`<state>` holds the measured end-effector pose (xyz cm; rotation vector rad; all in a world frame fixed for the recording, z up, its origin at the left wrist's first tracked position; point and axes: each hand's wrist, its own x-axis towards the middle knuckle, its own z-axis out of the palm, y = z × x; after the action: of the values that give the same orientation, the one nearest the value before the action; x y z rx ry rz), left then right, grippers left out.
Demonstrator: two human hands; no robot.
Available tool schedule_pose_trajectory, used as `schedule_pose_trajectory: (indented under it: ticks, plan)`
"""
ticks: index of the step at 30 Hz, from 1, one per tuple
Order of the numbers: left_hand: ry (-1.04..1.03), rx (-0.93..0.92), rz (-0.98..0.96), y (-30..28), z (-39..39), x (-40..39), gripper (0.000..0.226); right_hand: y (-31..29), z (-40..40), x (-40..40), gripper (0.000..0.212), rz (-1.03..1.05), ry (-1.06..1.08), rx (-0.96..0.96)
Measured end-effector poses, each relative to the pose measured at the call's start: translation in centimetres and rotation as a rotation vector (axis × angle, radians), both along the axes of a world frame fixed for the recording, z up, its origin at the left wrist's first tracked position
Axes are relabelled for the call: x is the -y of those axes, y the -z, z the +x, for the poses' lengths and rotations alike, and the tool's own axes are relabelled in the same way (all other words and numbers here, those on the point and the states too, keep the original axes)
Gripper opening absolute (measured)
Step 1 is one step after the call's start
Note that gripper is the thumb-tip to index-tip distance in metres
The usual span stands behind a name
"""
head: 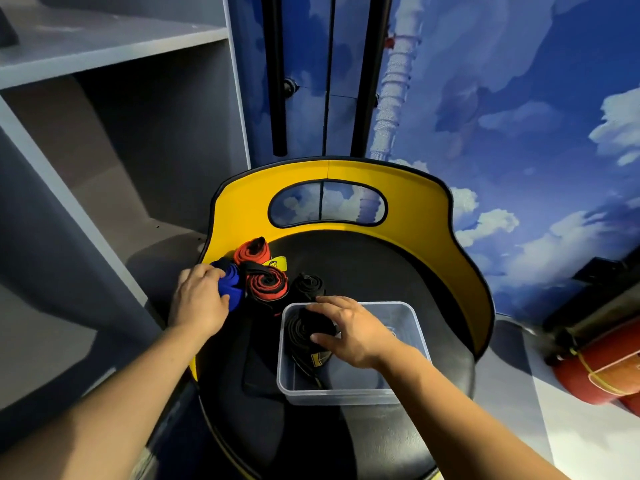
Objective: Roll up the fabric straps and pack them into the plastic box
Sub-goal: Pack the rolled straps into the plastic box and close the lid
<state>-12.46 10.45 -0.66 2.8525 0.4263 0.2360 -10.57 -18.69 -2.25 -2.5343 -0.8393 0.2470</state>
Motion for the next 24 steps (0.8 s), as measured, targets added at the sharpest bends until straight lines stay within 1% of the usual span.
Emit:
schedule_pose_trajectory:
  ticks: [2,3,7,9,13,17,21,24]
  plan:
    - [-0.004,0.036,0.018,0.2,-0.5,0.2,0.036,0.0,0.0,0.0,0.061,0.002,-0.002,0.002]
    - [0.003,0.03,0.043,0.3,-0.7,0.3,0.036,-0.1,0.0,0.0,0.061,0.002,-0.002,0.004]
    - [0.072,0.022,0.158,1.4,-1.0,-0.3,0.046,-0.4,-0.2,0.0,0.06,-0.002,0.003,0.007]
    - [0.093,0.037,0.155,1.6,-1.0,-0.4,0.051,-0.5,-0.3,0.0,0.059,-0.001,0.005,0.007]
    - [0.031,0.105,0.053,1.1,-1.4,-0.3,0.051,-0.5,-0.4,-0.1,0.06,-0.003,0.008,0.0]
    - [-0.115,0.196,-0.161,-0.6,-2.4,0.3,0.052,-0.6,-0.3,-0.1,0.059,-0.011,0.01,-0.011]
    - [-0.116,0.31,-0.27,-2.7,-3.6,1.3,0.053,-1.0,-0.6,-0.3,0.06,-0.035,0.017,-0.019]
    - [-0.11,0.357,-0.381,-4.2,-4.7,2.8,0.058,-1.1,-0.8,-0.4,0.061,-0.032,0.054,0.02]
